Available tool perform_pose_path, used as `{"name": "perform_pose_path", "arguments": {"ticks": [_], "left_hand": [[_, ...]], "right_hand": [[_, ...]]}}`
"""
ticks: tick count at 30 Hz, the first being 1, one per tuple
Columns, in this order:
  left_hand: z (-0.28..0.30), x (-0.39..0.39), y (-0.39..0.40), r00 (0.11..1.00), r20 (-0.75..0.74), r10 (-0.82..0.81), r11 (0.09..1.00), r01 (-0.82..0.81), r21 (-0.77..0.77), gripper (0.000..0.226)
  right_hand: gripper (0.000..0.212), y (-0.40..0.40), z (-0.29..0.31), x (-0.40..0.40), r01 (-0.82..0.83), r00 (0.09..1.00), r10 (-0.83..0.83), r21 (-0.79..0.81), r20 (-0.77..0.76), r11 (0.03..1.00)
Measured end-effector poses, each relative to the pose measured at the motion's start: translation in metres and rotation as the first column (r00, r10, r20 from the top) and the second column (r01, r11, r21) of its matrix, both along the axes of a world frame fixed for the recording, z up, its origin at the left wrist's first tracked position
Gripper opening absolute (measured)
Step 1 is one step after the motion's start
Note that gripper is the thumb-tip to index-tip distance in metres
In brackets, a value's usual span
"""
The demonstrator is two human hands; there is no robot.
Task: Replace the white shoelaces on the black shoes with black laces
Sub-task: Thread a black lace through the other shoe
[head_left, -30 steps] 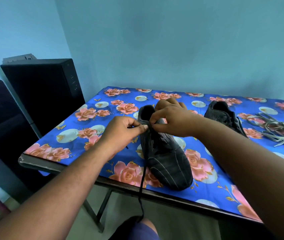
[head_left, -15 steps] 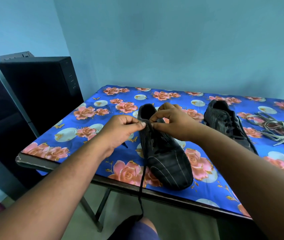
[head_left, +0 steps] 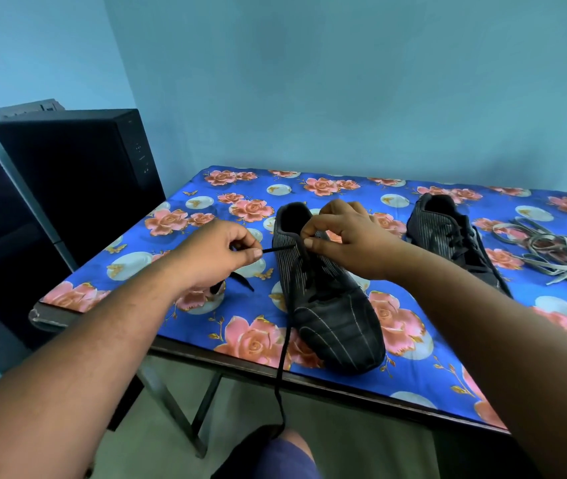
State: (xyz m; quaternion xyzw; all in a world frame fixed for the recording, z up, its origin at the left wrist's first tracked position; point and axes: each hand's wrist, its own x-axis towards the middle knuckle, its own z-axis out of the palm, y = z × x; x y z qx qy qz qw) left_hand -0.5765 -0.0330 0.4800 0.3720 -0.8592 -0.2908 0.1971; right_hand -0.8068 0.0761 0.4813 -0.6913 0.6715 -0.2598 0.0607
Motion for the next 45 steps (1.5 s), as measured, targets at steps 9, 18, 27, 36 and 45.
{"name": "perform_pose_path", "arguments": {"ticks": [9, 18, 27, 36, 45], "left_hand": [[-0.002, 0.046, -0.024, 0.941, 0.259, 0.219, 0.975, -0.204, -0.086, 0.01], [-0.008, 0.105, -0.058, 0.726, 0.468, 0.503, 0.757, -0.108, -0.645, 0.009], [-0.039, 0.118, -0.056, 0.705, 0.441, 0.556, 0.727, -0.156, -0.669, 0.025], [-0.047, 0.056, 0.077, 0.999, 0.038, -0.035, 0.728, 0.052, -0.684, 0.02], [-0.076, 0.062, 0.111, 0.911, 0.268, -0.313, 0.529, 0.402, -0.747, 0.042]], "right_hand": [[0.015, 0.005, -0.009, 0.002, -0.001, 0.999, 0.004, -0.054, 0.053, 0.999], [0.021, 0.011, -0.006, 0.008, 0.079, 0.997, -0.08, -0.031, -0.016, 0.996], [0.041, 0.024, -0.002, 0.024, 0.152, 0.987, -0.153, -0.028, -0.039, 0.988], [0.021, 0.112, -0.021, 0.062, 0.128, 0.977, -0.169, -0.278, -0.131, 0.952], [0.012, 0.157, -0.065, 0.09, 0.217, 0.956, -0.275, -0.384, -0.102, 0.898]]}}
